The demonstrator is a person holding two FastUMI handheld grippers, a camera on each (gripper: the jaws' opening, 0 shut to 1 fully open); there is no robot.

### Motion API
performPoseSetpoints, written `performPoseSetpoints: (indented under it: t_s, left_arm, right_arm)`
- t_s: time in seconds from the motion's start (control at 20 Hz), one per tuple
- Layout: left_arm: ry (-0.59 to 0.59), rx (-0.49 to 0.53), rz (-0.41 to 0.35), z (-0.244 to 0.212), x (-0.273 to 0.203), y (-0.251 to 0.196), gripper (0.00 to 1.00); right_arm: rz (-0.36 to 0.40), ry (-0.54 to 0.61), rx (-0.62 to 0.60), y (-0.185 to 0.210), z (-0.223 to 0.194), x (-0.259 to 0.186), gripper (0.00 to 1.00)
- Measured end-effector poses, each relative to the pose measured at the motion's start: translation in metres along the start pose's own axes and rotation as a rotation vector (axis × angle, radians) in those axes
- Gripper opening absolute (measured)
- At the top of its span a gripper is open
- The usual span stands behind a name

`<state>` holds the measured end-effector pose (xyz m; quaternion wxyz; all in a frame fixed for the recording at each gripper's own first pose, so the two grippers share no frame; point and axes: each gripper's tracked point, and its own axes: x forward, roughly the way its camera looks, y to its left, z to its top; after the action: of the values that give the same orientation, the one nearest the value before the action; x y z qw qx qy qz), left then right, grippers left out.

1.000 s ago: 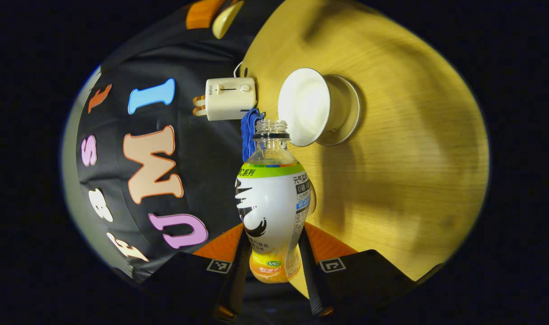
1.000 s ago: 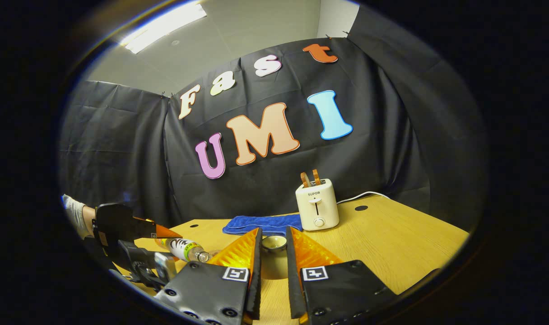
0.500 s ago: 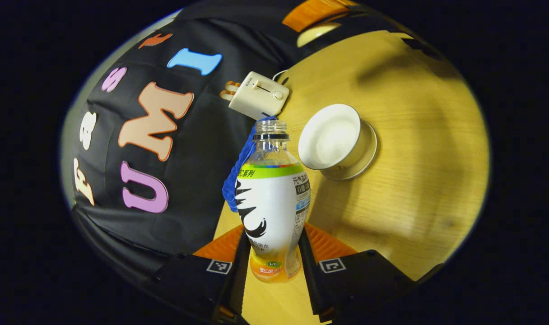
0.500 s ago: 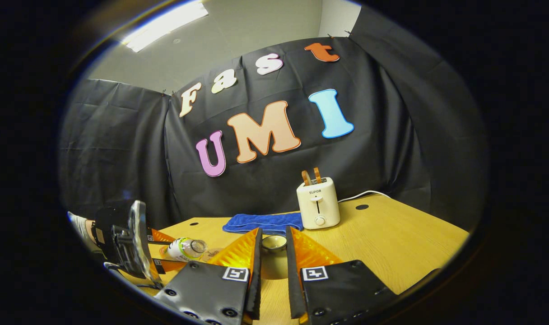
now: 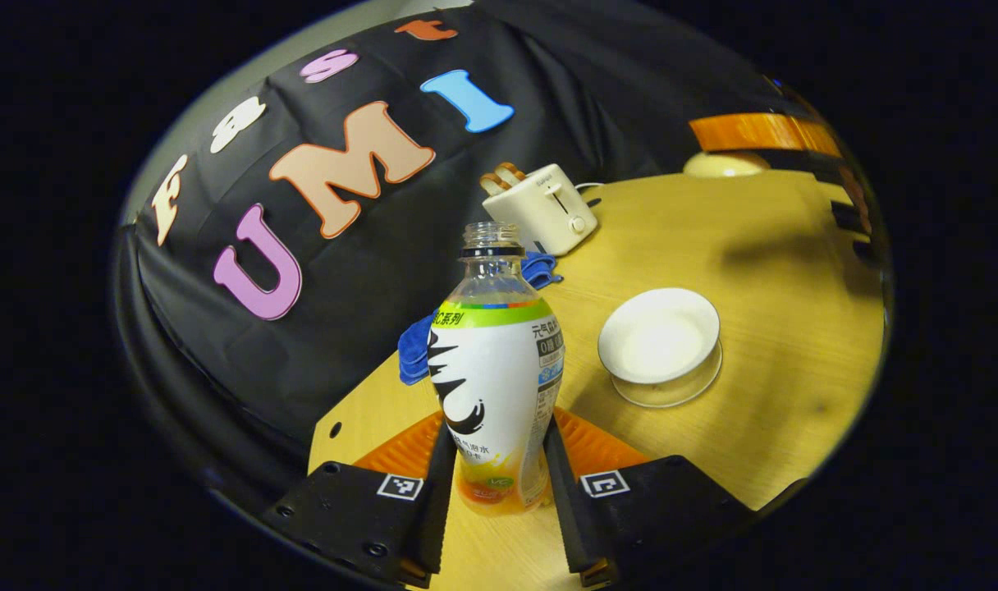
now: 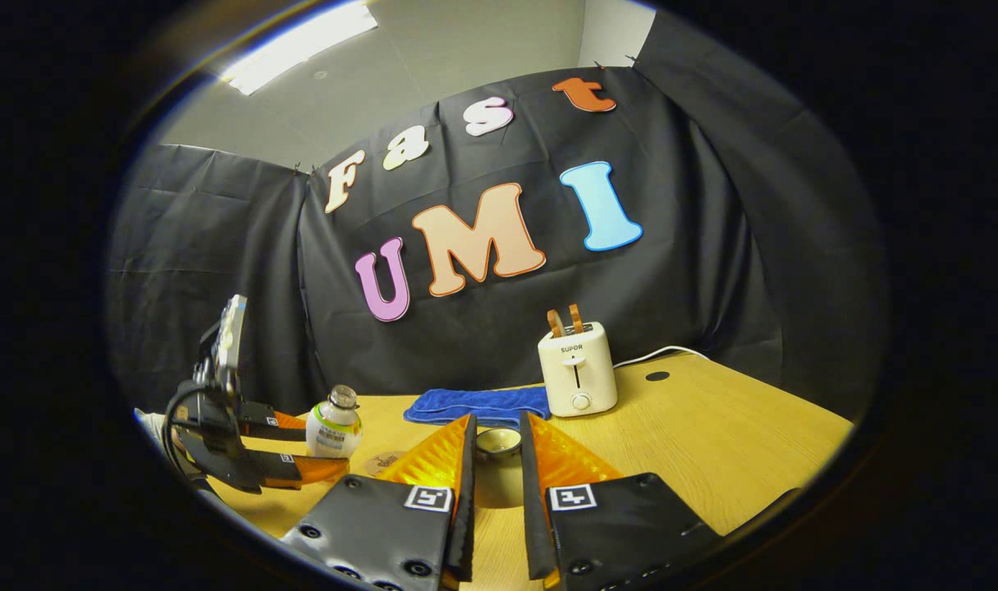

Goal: Open the teacup lid with one hand, grasp the water bottle and pour water into the teacup with the other hand; after pouring, place the water bottle on the coaster and then close the teacup lid.

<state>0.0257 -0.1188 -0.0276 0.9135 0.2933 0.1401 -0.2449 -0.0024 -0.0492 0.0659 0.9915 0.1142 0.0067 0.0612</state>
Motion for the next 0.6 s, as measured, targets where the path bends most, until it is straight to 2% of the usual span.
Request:
performPoseSetpoints:
  t_s: [0.35,0.6]
  left_arm:
    - [-0.095,-0.203,0.092,0.02,0.022,0.036,0.54]
    - [-0.166,-0.306,0.159,0.035,0.03,0.055,0.54]
  right_arm:
    - [0.006,0.018,-0.005,0.003,-0.009,0.003,0.29]
    - [0.009,0.038,-0.008,0.007,-0.019,0.007,0.29]
